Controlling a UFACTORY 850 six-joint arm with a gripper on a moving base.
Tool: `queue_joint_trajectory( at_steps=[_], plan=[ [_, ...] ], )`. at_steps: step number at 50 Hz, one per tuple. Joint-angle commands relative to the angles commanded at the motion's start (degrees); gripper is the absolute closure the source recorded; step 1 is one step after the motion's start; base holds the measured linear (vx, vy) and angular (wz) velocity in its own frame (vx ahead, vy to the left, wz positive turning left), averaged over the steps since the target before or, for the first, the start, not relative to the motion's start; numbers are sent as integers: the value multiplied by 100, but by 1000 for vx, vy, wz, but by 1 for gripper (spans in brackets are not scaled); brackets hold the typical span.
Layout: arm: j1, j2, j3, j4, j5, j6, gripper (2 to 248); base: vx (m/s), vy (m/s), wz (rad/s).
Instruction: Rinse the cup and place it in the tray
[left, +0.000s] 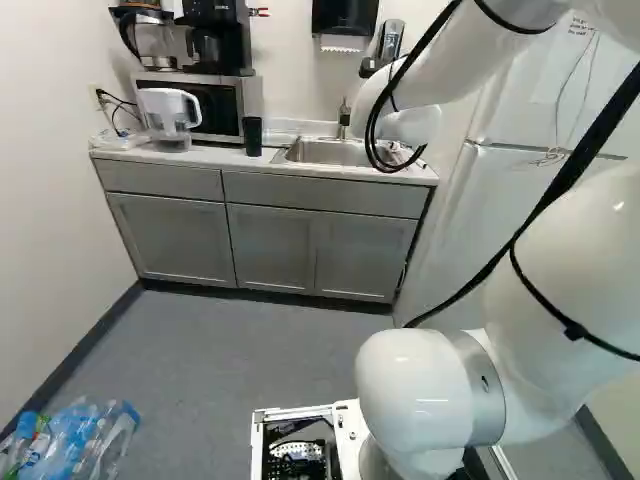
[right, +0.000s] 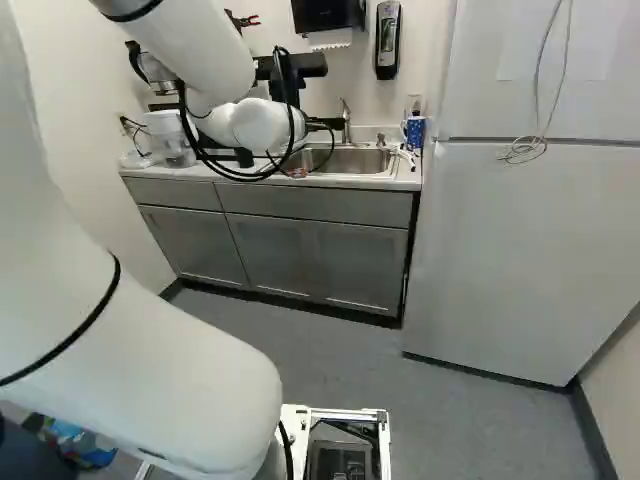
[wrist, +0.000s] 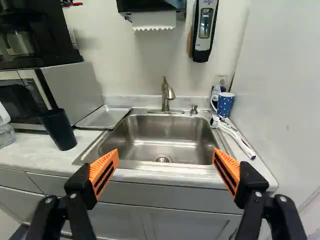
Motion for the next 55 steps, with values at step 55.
queue_joint_trajectory(
  at_steps=[55],
  plan=[
    [23,-125,-646,0,-591,0,3,0,0,0]
  ],
)
